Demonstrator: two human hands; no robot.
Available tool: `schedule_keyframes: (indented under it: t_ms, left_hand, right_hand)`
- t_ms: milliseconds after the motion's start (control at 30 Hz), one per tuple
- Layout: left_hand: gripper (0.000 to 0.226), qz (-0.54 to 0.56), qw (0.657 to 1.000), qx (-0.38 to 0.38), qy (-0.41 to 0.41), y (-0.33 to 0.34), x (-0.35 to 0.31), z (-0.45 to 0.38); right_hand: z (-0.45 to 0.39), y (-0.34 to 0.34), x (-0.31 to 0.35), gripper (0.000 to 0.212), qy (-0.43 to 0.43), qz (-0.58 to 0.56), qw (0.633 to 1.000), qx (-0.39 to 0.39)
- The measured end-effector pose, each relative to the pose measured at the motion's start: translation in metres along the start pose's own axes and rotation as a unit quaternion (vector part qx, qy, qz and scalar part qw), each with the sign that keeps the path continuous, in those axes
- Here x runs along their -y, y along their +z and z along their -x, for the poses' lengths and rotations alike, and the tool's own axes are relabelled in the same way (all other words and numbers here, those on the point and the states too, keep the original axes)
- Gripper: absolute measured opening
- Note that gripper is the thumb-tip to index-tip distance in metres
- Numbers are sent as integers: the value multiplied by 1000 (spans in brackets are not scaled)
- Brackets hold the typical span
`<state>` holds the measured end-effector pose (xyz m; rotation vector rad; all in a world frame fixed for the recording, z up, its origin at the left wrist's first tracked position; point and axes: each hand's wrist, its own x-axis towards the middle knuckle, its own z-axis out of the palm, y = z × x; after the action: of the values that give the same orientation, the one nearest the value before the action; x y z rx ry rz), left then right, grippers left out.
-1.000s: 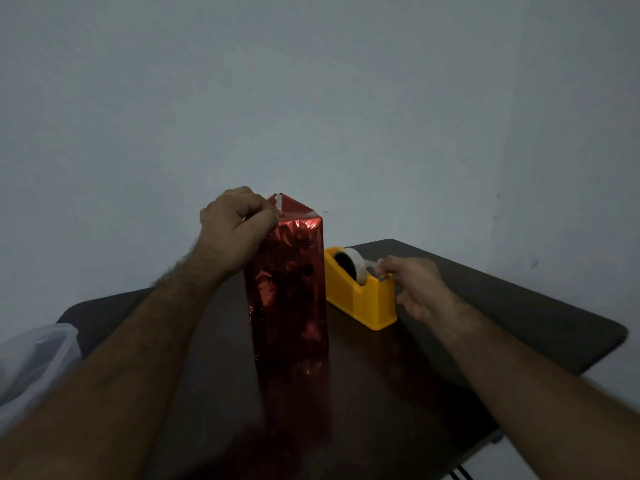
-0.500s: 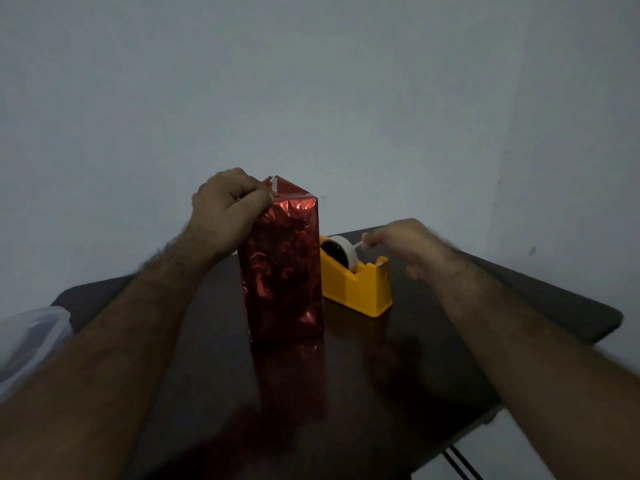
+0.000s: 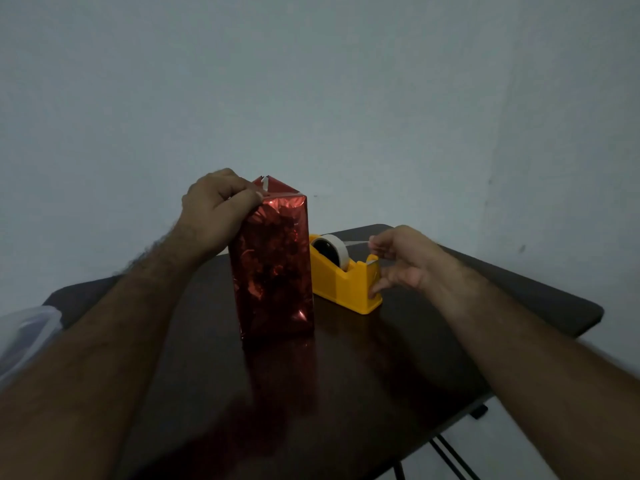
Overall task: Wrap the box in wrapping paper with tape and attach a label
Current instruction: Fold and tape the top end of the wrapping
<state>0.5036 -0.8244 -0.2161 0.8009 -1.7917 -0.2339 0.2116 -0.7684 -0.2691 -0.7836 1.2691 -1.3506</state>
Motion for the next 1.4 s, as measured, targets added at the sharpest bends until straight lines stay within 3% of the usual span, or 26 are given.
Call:
schedule_keyframes:
  t_ms: [133,433,867,1267,1400]
  left_hand:
    - [22,7,1000,4,-4,0,2,-1]
    - [17,12,1000,4,-5,-1,2,-1]
    - [17,15,1000,7,-5,-1,4,-1]
    - [27,25,999,7,-24,0,6,-1]
    - [21,18,1000,8,-21,-1,3,1]
  right_hand:
    - [2,-10,-8,6,-1,-10,1000,23]
    - [5,-24,-26,27,-10,-36,999,37]
    - [-1,-25,-52,27,-50,25,998,-32]
    - [4,-10,-19,60,-38,283,944,-167]
    - [12,2,-6,52,-17,351,919,-176]
